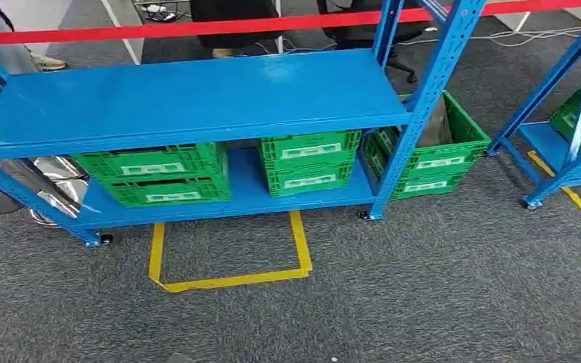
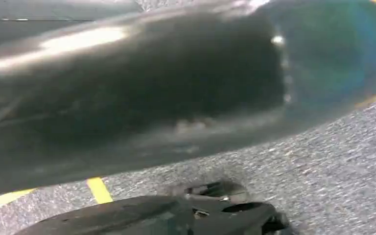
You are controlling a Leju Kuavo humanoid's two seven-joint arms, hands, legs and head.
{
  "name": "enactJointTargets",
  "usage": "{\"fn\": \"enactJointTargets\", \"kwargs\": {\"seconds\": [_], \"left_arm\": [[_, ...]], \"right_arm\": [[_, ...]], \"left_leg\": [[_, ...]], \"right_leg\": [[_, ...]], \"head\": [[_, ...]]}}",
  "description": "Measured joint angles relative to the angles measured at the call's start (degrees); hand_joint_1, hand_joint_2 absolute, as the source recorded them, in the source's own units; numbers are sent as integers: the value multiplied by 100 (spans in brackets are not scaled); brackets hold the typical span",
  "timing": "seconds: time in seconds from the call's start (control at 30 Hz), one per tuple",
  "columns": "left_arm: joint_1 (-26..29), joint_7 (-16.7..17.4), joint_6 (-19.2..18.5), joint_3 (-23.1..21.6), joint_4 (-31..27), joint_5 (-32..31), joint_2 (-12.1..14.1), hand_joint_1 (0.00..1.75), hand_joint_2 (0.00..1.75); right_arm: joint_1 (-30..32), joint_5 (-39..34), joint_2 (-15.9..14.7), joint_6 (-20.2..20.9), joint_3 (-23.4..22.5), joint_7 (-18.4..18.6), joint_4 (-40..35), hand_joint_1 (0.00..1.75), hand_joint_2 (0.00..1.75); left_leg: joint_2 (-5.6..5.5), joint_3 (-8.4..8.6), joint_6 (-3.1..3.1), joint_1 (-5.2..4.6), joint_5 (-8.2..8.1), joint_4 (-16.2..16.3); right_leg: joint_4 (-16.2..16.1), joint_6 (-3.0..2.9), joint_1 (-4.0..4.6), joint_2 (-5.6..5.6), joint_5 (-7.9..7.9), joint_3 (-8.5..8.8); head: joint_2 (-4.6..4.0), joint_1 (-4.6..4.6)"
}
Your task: Take the parts from the cabinet and place them on the table.
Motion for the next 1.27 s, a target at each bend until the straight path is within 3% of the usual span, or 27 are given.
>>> {"fn": "enactJointTargets", "kwargs": {"seconds": [0.07, 0.1, 0.17, 0.2, 0.23, 0.27, 0.3, 0.33, 0.4, 0.43, 0.5, 0.57, 0.6, 0.67, 0.7, 0.73, 0.77, 0.8, 0.83, 0.87, 0.9, 0.97, 1.03, 1.1, 1.17, 1.2, 1.27], "left_arm": [[-27, 2, 2, 0, 2, 0, 0, 0, 0], [-23, 6, 2, 2, 2, 0, 0, 0, 0], [22, 18, 4, 2, 2, 2, 0, 0, 0], [48, 18, 4, 4, 2, 2, 0, 0, 0], [64, 17, 7, 7, 2, 2, 4, 0, 0], [74, 18, 7, 7, 2, 2, 7, 0, 0], [99, 17, 7, 9, 2, 2, 9, 0, 0], [110, 17, 9, 18, 4, 4, 22, 0, 0], [98, 15, 11, 22, 4, 2, 5, 0, 0], [74, 15, 11, 26, 4, 4, 2, 0, 0], [59, 13, 17, 35, 2, 4, 4, 0, 0], [30, 15, 22, 44, 4, 2, -7, 0, 0], [26, 18, 20, 44, 4, 0, -9, 0, 0], [53, 18, 20, 44, 4, -2, -31, 0, 0], [63, 31, 20, 46, 4, 0, -37, 0, 0], [65, 35, 20, 50, 4, 2, -39, 0, 0], [64, 41, 20, 52, 4, 2, -39, 0, 0], [79, 42, 20, 52, 4, 2, -39, 0, 0], [81, 48, 20, 59, 26, 4, -39, 0, 0], [87, 50, 13, 61, 26, 4, -39, 0, 0], [67, 48, 7, 66, 26, 9, -37, 0, 0], [14, 39, 11, 66, 26, 0, -46, 0, 0], [-14, 39, 13, 68, 26, -17, -46, 0, 0], [-12, 39, 17, 68, 26, -35, -44, 0, 0], [-3, 39, 20, 68, 26, -39, -46, 0, 0], [-1, 39, 22, 68, 26, -42, -44, 0, 0], [1, 39, 28, 70, 26, -42, -39, 0, 0]], "right_arm": [[7, -2, 2, 2, 0, 0, 0, 0, 0], [12, -11, 2, 0, 0, -2, 0, 0, 0], [11, -63, 2, -15, -4, -55, 0, 0, 0], [7, -65, 2, -26, -7, -81, 0, 0, 0], [8, -65, 2, -46, -4, -98, 0, 0, 0], [6, -72, 2, -63, -4, -103, 0, 0, 0], [24, -76, 4, -68, -9, -107, 0, 0, 0], [4, -81, 11, -70, -13, -114, 2, 0, 0], [-14, -96, 11, -79, -15, -116, 0, 0, 0], [-23, -103, 11, -79, -15, -120, 0, 0, 0], [-84, -111, 2, -87, -15, -122, -4, 0, 0], [-105, -116, 2, -101, -15, -122, -4, 0, 0], [-94, -118, 2, -116, -20, -109, -4, 0, 0], [-34, -122, 0, -122, -22, -96, -4, 0, 0], [-8, -125, 0, -140, -24, -94, -7, 0, 0], [7, -125, -7, -146, -26, -87, -4, 0, 0], [19, -125, -9, -155, -26, -87, -4, 0, 0], [47, -124, -11, -160, -26, -85, -4, 0, 0], [83, -125, -11, -157, -31, -79, -4, 0, 0], [59, -127, -11, -166, -35, -72, -7, 0, 0], [29, -129, -11, -175, -35, -50, -4, 0, 0], [6, -133, -17, -201, -35, -55, -9, 0, 0], [-12, -151, -24, -227, -46, -52, -15, 0, 0], [-17, -151, -22, -240, -61, -50, -15, 0, 0], [-13, -151, -22, -238, -63, -48, -15, 0, 0], [-12, -151, -22, -238, -66, -46, -15, 0, 0], [-16, -153, -22, -238, -66, -46, -15, 0, 0]], "left_leg": [[252, -560, -58, 10, -25, 765], [293, -820, -65, 10, -293, 1006], [302, -1086, -66, 11, -737, 1035], [302, -1120, -51, 7, -772, 875], [302, -1096, -12, -3, -625, 580], [309, -1063, 50, -32, -251, 203], [377, -1054, 143, -81, 403, -190], [369, -1054, 148, -125, 808, -270], [355, -929, 159, -144, 599, -294], [332, -849, 206, -135, 534, -377], [283, -500, 238, -90, 482, -596], [283, -271, 283, -71, 353, -696], [265, -170, 291, -68, 263, -714], [211, 78, 287, -65, 67, -716], [184, 222, 282, -65, -33, -716], [167, 373, 268, -60, -149, -716], [153, 511, 250, -60, -265, -714], [154, 600, 234, -61, -389, -712], [143, 737, 198, -86, -519, -655], [132, 706, 158, -84, -559, -631], [137, 707, 114, -67, -615, -643], [154, 643, 39, -59, -466, -485], [254, 315, -36, -46, -317, 144], [283, -158, -104, -1, -629, 764], [285, -507, -134, 21, -986, 1001], [285, -572, -137, 30, -914, 911], [285, -492, -105, 28, -231, 276]], "right_leg": [[-61, -33, 22, -155, -131, 200], [-78, -36, 23, -221, -227, 322], [-91, -27, 22, -272, -407, 551], [-97, -27, 26, -291, -500, 683], [-116, -28, 30, -307, -602, 764], [-142, -27, 37, -324, -698, 921], [-178, -24, 24, -347, -787, 1004], [-179, 15, 55, -320, -877, 1123], [-374, 110, 46, -327, -940, 1323], [-305, 174, 45, -323, -769, 1439], [173, 230, 44, -293, -528, 1211], [1033, 220, 42, -227, -447, 568], [1257, 236, 43, -207, -670, 280], [1295, 266, 42, -201, -1378, -182], [1181, 269, 42, -201, -1614, -345], [969, 278, 42, -201, -1625, -466], [694, 276, 42, -199, -1292, -560], [468, 256, 43, -194, -500, -626], [285, 212, 58, -189, 475, -694], [365, 84, 84, -189, 259, -615], [390, 16, 110, -141, 299, -599], [316, -63, 96, -131, 230, -519], [153, -121, 69, -138, 187, -326], [62, -139, 68, -141, 115, -151], [47, -134, 65, -127, 12, -11], [47, -133, 64, -114, -39, 59], [41, -115, 64, -95, -137, 214]], "head": [[0, -13], [0, -24], [0, -22], [0, -26], [0, -26], [0, -26], [0, -22], [0, -13], [2, -53], [0, -37], [0, -14], [0, -9], [0, -5], [0, 0], [0, -2], [0, 4], [0, 4], [0, 4], [-4, 4], [0, 0], [0, -11], [0, -8], [0, -22], [0, -13], [0, -15], [0, -15], [0, -15]]}}
